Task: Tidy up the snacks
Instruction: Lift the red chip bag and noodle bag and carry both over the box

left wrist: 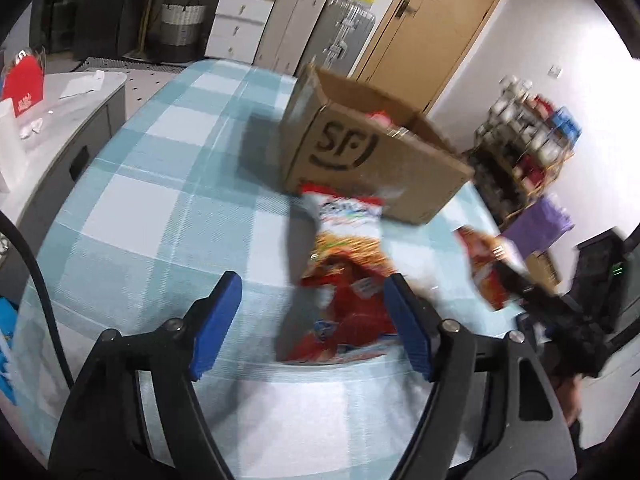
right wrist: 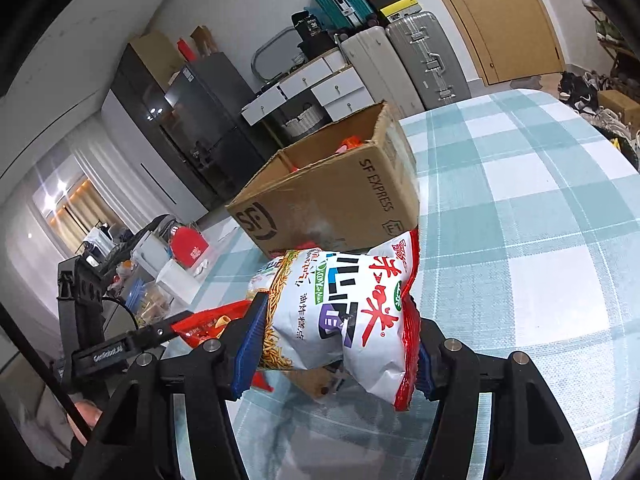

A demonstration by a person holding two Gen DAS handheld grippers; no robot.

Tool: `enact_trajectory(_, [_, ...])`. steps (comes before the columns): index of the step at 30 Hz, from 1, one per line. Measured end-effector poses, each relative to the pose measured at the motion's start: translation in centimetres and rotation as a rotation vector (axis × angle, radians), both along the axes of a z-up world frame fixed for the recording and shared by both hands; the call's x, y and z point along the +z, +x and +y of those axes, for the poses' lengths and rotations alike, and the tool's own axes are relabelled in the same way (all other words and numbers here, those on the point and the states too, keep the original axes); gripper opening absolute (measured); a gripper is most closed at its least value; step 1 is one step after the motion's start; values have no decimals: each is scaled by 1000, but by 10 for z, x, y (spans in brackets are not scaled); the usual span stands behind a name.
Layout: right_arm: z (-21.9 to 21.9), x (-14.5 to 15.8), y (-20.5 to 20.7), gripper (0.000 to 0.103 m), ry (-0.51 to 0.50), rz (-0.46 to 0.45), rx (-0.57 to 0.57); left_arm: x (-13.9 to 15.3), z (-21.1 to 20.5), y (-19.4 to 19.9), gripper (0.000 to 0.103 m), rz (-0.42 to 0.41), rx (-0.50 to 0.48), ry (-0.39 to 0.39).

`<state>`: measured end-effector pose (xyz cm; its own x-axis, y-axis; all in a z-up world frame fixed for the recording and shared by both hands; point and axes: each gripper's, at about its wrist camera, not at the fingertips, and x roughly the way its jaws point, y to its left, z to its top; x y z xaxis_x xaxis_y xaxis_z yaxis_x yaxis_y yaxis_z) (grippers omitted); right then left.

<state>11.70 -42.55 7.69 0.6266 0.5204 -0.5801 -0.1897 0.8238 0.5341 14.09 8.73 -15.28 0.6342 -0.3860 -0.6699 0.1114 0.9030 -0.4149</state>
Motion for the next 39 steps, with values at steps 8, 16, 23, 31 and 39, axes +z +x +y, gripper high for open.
enact_trajectory(8, [-4, -6, -3, 62, 15, 12, -6, 3, -19, -16, 87, -41, -97, -30])
enact_trajectory(16, [-4, -7, -5, 62, 13, 16, -6, -30, -44, 4, 87, 51, -102, 39])
enact_trajectory(23, [-5, -10, -6, 62, 12, 22, -7, -54, -43, 17, 44, 94, -146, 23])
enact_trajectory(31, [-2, -10, -8, 62, 13, 25, 1, -52, -37, 15, 36, 99, -179, 8])
enact_trajectory(39, [4, 3, -11, 62, -3, -4, 19, -10, -17, -2, 36, 15, -148, -19])
